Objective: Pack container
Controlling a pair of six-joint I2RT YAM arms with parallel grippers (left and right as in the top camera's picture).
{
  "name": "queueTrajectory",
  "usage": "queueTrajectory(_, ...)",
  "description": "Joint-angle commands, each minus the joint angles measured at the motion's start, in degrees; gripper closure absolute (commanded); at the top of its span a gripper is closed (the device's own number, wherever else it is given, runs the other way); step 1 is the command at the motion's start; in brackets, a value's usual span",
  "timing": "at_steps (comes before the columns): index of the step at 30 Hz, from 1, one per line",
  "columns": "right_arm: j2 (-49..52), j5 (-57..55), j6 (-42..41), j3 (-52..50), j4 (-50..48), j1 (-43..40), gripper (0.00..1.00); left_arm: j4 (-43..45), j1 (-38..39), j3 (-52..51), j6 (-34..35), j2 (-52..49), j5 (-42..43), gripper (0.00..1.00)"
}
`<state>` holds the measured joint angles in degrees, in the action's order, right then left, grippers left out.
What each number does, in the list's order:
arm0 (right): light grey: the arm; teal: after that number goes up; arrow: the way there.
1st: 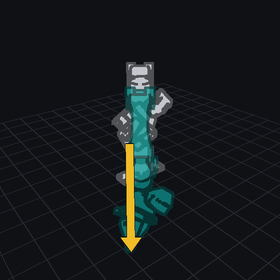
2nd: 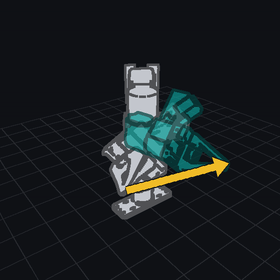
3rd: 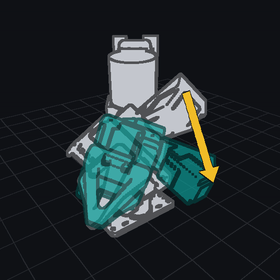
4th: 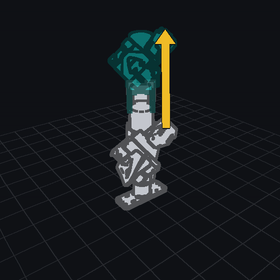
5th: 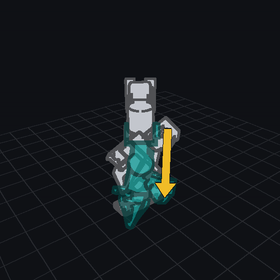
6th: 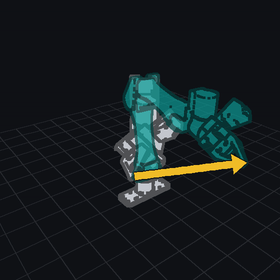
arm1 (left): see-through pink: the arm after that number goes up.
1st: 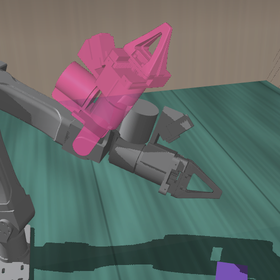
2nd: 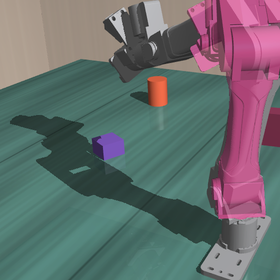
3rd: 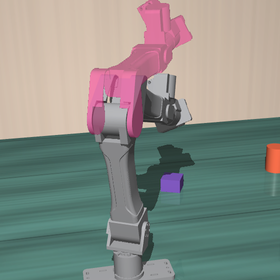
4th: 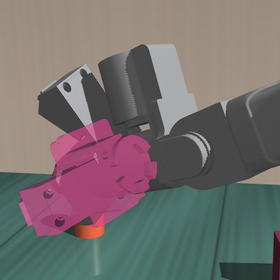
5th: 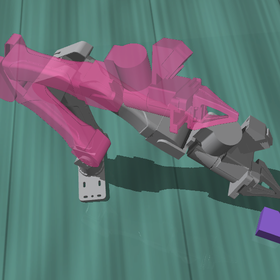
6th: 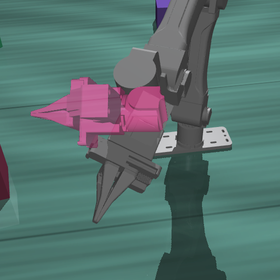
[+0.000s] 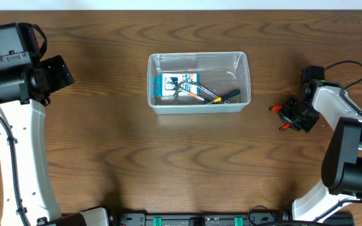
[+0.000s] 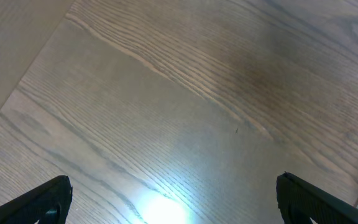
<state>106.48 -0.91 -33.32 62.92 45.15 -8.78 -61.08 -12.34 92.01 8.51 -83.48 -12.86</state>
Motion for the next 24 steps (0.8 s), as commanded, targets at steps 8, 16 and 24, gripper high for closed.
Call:
queueTrajectory(8, 0.74, -0.57, 0.02, -0.42, 0.28, -0.22, 0.81, 0.04, -0.24, 0.11, -0.94, -0.11, -0.9, 0.02)
queueTrajectory(16, 0.72, -0.59, 4.55, -0.31, 0.31, -0.33, 0.83, 0.04, -0.24, 0.11, -0.94, -0.11, -0.9, 0.02)
queueTrajectory(24, 0.68, -0.59, 12.98, 1.66, 1.25, -0.31, 0.84, 0.04, -0.24, 0.11, -0.94, -0.11, -0.9, 0.02)
